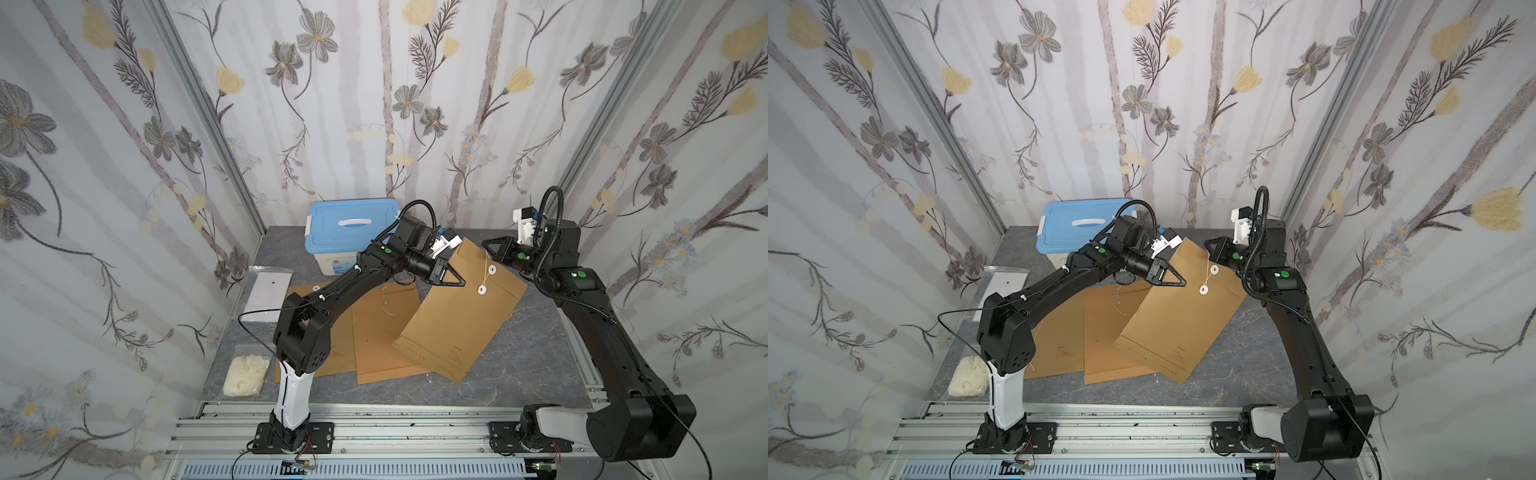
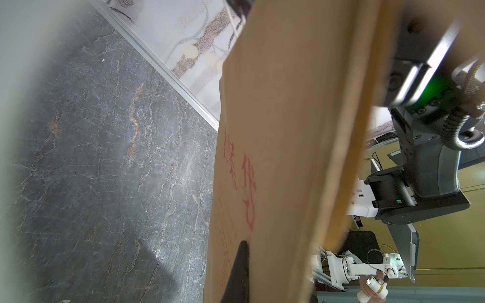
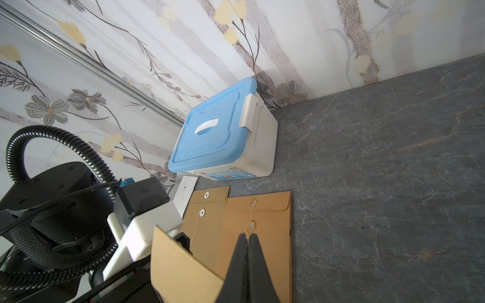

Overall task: Close the mouth of the file bag
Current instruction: Close the file bag.

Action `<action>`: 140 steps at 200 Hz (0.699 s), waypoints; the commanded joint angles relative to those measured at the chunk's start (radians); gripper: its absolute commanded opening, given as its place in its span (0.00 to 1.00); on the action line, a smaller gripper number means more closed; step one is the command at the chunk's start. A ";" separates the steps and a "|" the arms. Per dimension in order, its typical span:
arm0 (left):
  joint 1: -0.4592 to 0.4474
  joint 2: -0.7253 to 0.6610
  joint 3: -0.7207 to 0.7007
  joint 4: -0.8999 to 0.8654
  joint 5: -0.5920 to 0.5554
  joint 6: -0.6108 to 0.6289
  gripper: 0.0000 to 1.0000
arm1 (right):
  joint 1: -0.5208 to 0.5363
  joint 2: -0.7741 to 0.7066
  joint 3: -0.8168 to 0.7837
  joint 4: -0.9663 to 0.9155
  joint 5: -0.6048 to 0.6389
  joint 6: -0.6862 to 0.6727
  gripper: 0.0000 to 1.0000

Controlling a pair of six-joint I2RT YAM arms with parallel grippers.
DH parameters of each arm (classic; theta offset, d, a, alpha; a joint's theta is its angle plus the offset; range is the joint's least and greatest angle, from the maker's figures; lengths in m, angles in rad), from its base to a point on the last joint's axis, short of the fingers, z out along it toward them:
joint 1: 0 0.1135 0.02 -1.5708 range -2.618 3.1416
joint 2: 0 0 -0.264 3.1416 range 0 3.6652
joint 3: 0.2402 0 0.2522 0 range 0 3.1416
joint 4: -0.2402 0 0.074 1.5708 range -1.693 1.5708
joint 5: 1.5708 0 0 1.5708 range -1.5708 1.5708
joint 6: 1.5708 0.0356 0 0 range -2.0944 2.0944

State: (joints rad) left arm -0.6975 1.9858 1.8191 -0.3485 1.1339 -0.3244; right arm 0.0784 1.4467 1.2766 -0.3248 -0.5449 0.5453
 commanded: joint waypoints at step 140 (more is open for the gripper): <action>0.014 -0.004 -0.084 0.317 -0.100 -0.252 0.00 | 0.162 0.049 -0.033 0.146 0.046 0.060 0.00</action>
State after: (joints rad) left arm -0.6933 1.9923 1.7626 -0.1955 1.0573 -0.4835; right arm 0.2348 1.5036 1.2610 -0.2474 -0.4942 0.5865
